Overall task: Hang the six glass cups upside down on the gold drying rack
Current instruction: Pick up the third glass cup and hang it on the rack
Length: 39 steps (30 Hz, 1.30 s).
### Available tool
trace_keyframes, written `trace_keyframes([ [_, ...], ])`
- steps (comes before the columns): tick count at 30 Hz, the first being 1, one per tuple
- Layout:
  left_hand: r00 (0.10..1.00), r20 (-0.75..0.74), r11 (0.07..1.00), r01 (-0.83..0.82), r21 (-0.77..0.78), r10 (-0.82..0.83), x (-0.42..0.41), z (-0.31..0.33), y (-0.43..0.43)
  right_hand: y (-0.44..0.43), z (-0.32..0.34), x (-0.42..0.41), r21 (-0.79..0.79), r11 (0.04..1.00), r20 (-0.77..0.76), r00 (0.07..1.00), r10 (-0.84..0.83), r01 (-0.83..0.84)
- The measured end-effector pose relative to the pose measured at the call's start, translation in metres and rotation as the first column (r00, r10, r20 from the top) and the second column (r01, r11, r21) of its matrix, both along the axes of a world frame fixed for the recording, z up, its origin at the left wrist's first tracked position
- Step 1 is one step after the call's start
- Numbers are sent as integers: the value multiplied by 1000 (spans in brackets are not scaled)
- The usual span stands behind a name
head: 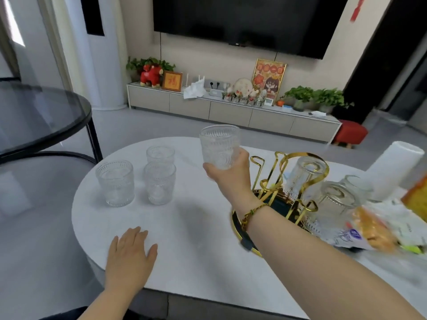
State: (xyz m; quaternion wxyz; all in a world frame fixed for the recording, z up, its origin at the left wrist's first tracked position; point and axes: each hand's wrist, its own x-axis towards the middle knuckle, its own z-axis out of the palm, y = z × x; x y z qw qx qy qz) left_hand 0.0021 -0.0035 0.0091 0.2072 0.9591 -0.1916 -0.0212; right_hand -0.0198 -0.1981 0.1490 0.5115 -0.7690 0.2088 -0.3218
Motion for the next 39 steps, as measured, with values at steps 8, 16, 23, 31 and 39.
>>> trace_keyframes([
  [8,914,136,911,398,-105,-383,-48,22,-75,-41,86,-70,-197,948,-253,947,197,-250],
  [16,828,-26,828,559,-56,-560,-49,21,-129,-121,149,-88,-390,915,-372,927,-52,-105],
  [23,805,-27,805,591,-47,-593,-46,13,-151,-159,155,-62,-499,849,-622,754,-213,-172],
  [31,803,-32,803,596,12,-595,-41,7,-156,-170,122,-31,-513,783,-727,663,-179,-352],
  [39,804,-88,807,591,3,-588,-39,11,-157,-173,80,-10,-471,734,-802,584,-126,-489],
])
